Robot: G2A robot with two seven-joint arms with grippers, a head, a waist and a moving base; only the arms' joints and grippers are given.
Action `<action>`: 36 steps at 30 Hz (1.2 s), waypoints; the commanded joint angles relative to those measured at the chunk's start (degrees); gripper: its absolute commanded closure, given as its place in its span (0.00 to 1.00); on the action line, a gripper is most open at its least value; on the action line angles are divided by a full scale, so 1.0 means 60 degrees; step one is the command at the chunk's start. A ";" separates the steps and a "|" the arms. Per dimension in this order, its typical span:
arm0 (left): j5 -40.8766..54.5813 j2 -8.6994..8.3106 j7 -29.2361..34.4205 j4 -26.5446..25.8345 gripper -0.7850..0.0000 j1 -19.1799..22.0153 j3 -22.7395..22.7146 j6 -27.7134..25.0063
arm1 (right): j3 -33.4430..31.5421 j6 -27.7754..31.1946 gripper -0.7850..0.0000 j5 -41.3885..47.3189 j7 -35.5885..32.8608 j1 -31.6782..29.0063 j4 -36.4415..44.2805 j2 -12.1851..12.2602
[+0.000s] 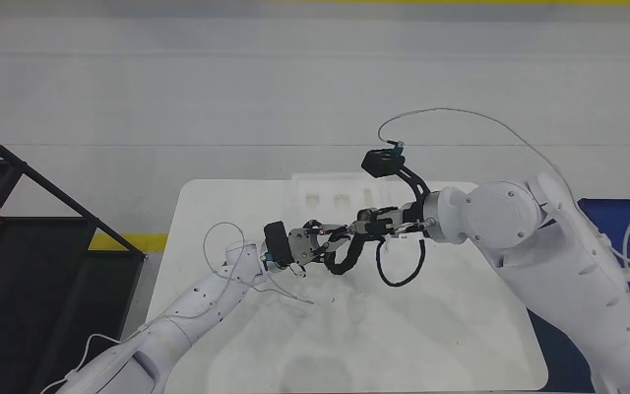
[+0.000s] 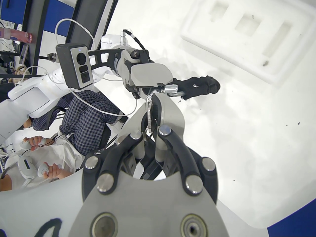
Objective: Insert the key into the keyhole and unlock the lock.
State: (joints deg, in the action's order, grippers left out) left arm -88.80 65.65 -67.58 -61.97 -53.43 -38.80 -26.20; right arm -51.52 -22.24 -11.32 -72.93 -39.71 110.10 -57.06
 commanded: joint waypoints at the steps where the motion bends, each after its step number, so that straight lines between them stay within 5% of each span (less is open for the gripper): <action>1: 0.0000 0.0000 0.0000 0.0000 1.00 0.0000 0.0000 0.0000 | 0.0015 0.0025 1.00 -0.0032 -0.0049 -0.0013 0.0030 0.0006; 26: 0.0000 0.0000 0.0000 0.0000 1.00 0.0000 0.0000 0.0000 | 0.0892 -0.0241 1.00 -0.0569 -0.0659 0.0792 -0.0258 -0.0210; 27: 0.0000 0.0000 0.0000 0.0000 1.00 0.0000 0.0000 0.0000 | 0.0942 -0.0243 0.91 -0.0600 -0.0711 0.0853 -0.0276 -0.0224; 31: 0.0000 0.0000 0.0000 0.0000 1.00 0.0000 0.0000 0.0000 | 0.1129 -0.0293 0.89 -0.0672 -0.0830 0.1051 -0.0343 -0.0286; 36: 0.0000 0.0000 0.0000 0.0000 1.00 0.0000 0.0000 0.0000 | 0.1218 -0.0274 0.75 -0.0673 -0.0776 0.1188 -0.0405 -0.0342</action>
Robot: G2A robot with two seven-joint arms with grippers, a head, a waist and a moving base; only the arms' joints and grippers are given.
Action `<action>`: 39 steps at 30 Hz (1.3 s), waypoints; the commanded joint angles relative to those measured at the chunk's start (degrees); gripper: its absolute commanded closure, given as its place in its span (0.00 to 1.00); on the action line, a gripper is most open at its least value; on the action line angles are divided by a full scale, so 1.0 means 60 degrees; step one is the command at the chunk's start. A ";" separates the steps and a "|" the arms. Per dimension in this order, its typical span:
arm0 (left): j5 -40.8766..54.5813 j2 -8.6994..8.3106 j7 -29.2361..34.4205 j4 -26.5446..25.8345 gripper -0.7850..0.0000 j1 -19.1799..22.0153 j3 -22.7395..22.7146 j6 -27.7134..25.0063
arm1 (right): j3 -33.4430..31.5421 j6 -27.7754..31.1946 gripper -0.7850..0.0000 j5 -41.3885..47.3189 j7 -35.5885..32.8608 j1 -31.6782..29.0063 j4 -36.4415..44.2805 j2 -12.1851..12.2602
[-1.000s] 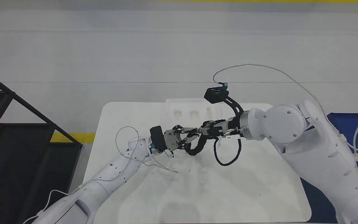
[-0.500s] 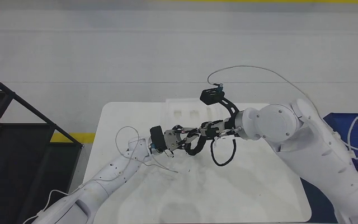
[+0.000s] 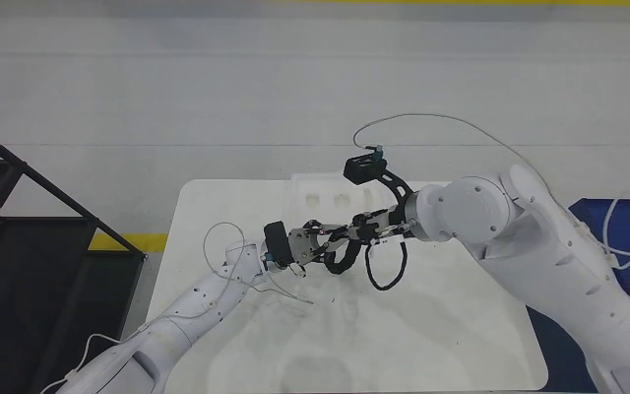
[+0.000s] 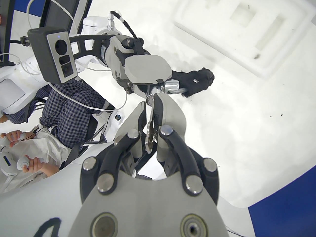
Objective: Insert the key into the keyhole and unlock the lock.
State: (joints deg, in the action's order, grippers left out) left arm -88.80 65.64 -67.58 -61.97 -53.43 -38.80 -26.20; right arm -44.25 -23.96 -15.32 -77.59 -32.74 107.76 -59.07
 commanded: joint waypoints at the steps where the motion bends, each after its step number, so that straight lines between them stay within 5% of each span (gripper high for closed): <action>1: 0.0000 0.0000 0.0000 0.0000 1.00 0.0000 0.0000 0.0000 | -0.0005 0.0020 0.71 0.0011 0.0010 0.0048 -0.0035 -0.0013; 6: 0.0000 0.0000 0.0000 0.0000 1.00 0.0000 0.0000 0.0000 | -0.0172 0.0156 0.67 0.0127 0.0081 0.0066 -0.0162 -0.0005; 9: 0.0000 0.0000 0.0000 0.0000 1.00 0.0000 0.0000 0.0000 | -0.0376 0.0345 0.53 0.0211 0.0160 0.0014 -0.0200 0.0030; 10: 0.0000 0.0000 0.0000 0.0000 1.00 0.0000 0.0000 0.0000 | -0.0455 0.0453 0.42 0.0211 0.0182 -0.0010 -0.0186 0.0049; 11: 0.0000 0.0000 0.0000 0.0000 1.00 0.0000 0.0000 0.0000 | -0.0557 0.0643 0.16 0.0343 0.0234 -0.0063 -0.0168 0.0064; 12: 0.0000 0.0000 0.0000 0.0000 1.00 0.0000 0.0000 0.0000 | -0.0662 0.0798 0.00 0.0402 0.0252 -0.0110 -0.0204 0.0087; 17: 0.0000 0.0000 0.0000 0.0000 1.00 0.0000 0.0000 0.0000 | -0.1246 0.2204 0.00 0.0832 0.0140 -0.0390 -0.0280 0.0233; 20: 0.0167 0.0001 0.0361 -0.0211 1.00 -0.0126 -0.0072 -0.0013 | -0.1615 0.3888 0.00 0.1197 0.0017 -0.0565 -0.0313 0.0333; 23: 0.0346 -0.0038 0.0760 -0.0445 1.00 -0.0226 -0.0224 -0.0397 | -0.2103 0.5755 0.00 0.1684 -0.0046 -0.0880 -0.0358 0.0457; 27: 0.0967 -0.0087 0.1406 -0.0649 1.00 -0.0348 -0.0449 -0.1364 | -0.2710 0.6867 0.00 0.2015 -0.0233 -0.1259 -0.0122 0.0626; 32: 0.1957 -0.0112 0.2207 -0.0795 1.00 -0.0444 -0.0758 -0.2354 | -0.3304 0.7784 0.00 0.2638 -0.0124 -0.1668 0.0045 0.0770; 39: 0.2754 -0.0071 0.2758 -0.0859 1.00 -0.0492 -0.1022 -0.2957 | -0.3354 0.7830 0.00 0.2772 -0.0081 -0.1738 -0.0009 0.0782</action>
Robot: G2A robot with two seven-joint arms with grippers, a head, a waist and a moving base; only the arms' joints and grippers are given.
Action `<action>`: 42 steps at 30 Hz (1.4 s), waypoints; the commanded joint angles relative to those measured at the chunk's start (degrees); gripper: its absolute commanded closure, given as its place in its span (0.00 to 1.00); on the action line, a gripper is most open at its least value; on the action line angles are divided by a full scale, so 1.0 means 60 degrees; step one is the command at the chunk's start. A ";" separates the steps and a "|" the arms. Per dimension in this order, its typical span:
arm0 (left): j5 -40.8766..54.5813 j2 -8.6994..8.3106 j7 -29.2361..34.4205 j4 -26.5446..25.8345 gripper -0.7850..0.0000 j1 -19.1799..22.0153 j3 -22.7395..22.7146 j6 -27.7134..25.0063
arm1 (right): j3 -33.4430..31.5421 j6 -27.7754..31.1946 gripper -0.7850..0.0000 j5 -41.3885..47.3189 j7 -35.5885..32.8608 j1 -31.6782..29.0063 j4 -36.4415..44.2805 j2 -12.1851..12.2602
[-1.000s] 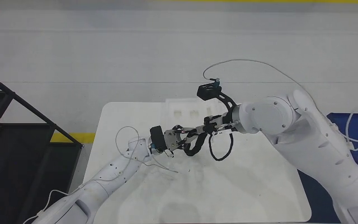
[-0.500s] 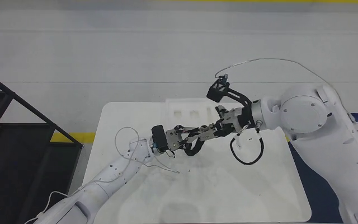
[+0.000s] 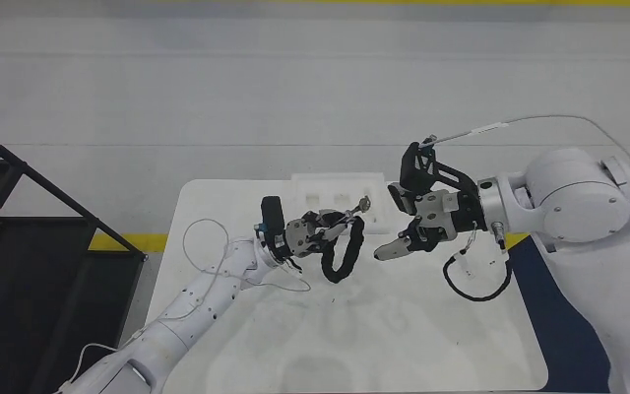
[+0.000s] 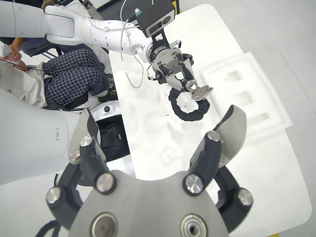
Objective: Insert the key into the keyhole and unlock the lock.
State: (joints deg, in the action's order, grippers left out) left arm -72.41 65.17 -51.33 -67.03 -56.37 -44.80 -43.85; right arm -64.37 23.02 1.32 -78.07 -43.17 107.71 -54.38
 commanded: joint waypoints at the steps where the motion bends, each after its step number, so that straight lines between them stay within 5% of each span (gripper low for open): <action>1: 0.0030 0.0019 0.0105 -0.0032 1.00 -0.0015 -0.0031 -0.0016 | 0.0000 0.0000 0.00 -0.0001 -0.0001 0.0000 0.0001 0.0000; 7: 0.0173 0.0100 0.0317 -0.0062 1.00 -0.0102 -0.0036 -0.0151 | 0.0284 0.0435 0.00 -0.0721 -0.0098 -0.0021 0.0223 0.0026; 17: 0.0353 0.0208 0.0617 -0.0007 1.00 -0.0205 -0.0141 -0.0273 | 0.1368 0.2530 0.00 -0.3054 0.1997 0.0190 0.0299 0.0295; 42: -0.0097 0.0369 0.0600 -0.0109 1.00 -0.0347 -0.0453 -0.0497 | 0.2946 0.2650 0.00 -0.3682 0.2117 0.1234 0.0197 0.0437</action>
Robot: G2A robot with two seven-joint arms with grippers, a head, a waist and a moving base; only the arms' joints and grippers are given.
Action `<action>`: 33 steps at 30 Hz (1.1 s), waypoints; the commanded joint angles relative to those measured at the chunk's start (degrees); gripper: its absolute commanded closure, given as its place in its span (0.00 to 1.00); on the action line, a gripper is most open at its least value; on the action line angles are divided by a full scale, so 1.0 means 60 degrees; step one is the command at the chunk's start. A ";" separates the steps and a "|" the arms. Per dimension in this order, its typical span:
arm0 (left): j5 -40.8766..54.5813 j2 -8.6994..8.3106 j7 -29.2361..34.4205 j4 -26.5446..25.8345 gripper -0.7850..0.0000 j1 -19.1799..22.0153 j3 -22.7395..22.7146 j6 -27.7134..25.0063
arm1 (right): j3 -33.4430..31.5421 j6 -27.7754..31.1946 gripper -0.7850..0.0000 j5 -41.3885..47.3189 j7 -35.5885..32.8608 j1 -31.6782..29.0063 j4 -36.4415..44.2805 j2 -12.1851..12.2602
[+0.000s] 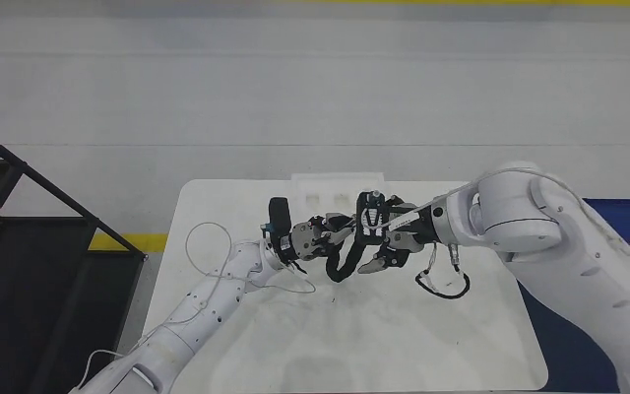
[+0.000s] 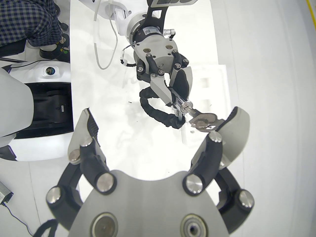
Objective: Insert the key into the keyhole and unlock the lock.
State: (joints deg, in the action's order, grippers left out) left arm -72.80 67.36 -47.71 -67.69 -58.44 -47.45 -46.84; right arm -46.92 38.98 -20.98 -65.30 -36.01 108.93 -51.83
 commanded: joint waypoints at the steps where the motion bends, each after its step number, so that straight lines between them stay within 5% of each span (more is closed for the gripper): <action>1: -0.0060 0.0009 -0.0010 -0.0003 1.00 -0.0002 -0.0021 -0.0013 | 0.0066 -0.0023 0.00 0.0033 -0.0023 0.0093 -0.0015 0.0031; 7: -0.0199 0.0010 -0.0026 0.0029 1.00 -0.0021 -0.0143 -0.0135 | -0.0142 0.0305 0.00 -0.0311 0.0303 0.0414 -0.0155 0.0316; 14: -0.0319 -0.0043 0.0015 -0.0068 1.00 -0.0121 -0.0373 -0.0414 | 0.0283 0.2303 0.00 -0.2079 0.2302 0.0769 -0.0537 0.0905; 15: -0.0341 -0.0049 0.0038 -0.0099 1.00 -0.0134 -0.0391 -0.0469 | 0.0351 0.2512 0.03 -0.2337 0.2511 0.0806 -0.0576 0.0970; 20: -0.0385 -0.0064 0.0153 -0.0231 1.00 -0.0192 -0.0454 -0.0747 | 0.0382 0.3063 0.53 -0.3061 0.3063 0.0925 -0.0460 0.1154; 33: -0.0304 -0.0044 0.0430 -0.0385 1.00 -0.0303 -0.0475 -0.1400 | 0.0610 0.3129 0.60 -0.3871 0.3195 0.1100 0.0102 0.1109</action>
State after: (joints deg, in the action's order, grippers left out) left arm -74.69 67.07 -45.17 -69.92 -60.21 -50.31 -54.98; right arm -43.40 57.89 -43.94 -46.18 -29.59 109.47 -45.09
